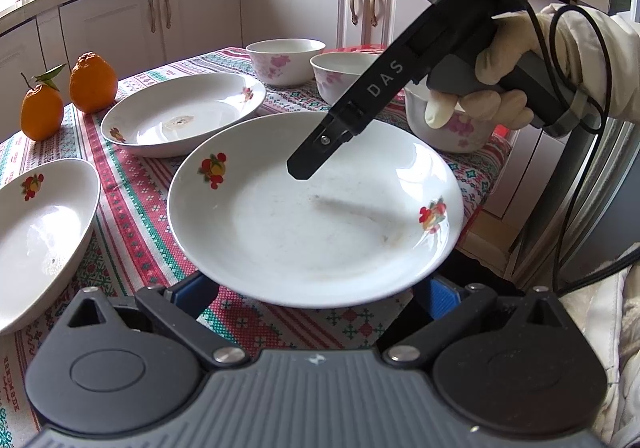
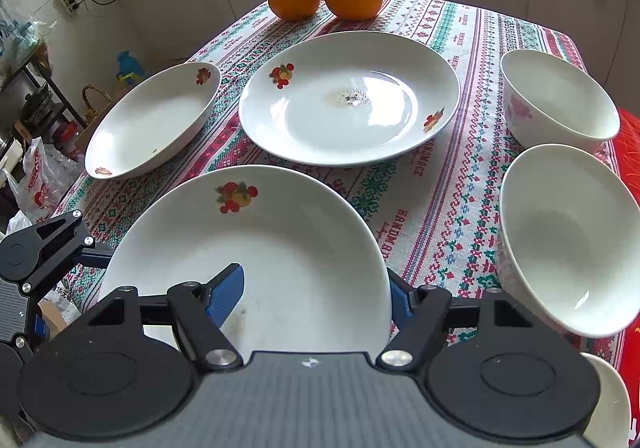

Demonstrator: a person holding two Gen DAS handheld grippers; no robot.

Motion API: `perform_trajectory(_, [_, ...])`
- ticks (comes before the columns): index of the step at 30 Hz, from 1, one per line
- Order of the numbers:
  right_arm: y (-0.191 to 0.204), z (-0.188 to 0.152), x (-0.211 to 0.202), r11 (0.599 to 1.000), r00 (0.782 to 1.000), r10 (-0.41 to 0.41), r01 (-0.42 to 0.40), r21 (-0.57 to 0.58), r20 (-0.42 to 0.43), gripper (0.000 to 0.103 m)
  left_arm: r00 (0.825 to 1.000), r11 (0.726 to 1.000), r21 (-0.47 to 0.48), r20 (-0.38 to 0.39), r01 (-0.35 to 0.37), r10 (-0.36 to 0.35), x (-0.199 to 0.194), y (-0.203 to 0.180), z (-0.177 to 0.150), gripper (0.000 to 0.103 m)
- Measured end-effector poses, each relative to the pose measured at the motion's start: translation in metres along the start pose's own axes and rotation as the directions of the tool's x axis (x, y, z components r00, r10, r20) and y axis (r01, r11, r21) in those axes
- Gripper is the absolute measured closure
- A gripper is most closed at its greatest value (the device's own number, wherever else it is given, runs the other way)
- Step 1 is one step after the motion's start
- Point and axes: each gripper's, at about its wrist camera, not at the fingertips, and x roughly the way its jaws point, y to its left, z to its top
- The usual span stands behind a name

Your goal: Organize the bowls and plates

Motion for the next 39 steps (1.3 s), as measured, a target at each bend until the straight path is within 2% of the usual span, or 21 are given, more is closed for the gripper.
perform_trajectory(16, [0.012,0.012,-0.003,1.0,1.0,0.023,-0.023,-0.021,0.016,0.025,1.0,1.0,-0.019,0.006,-0.021,0.022,-0.012,0.009,-0.002,0.001])
perform_trajectory(39, [0.053,0.054,0.003,0.991,0.996,0.073,-0.068,-0.117,0.041,0.025,0.994,0.993,-0.07,0.031,-0.099,0.101,-0.047,0.043,-0.002,0.001])
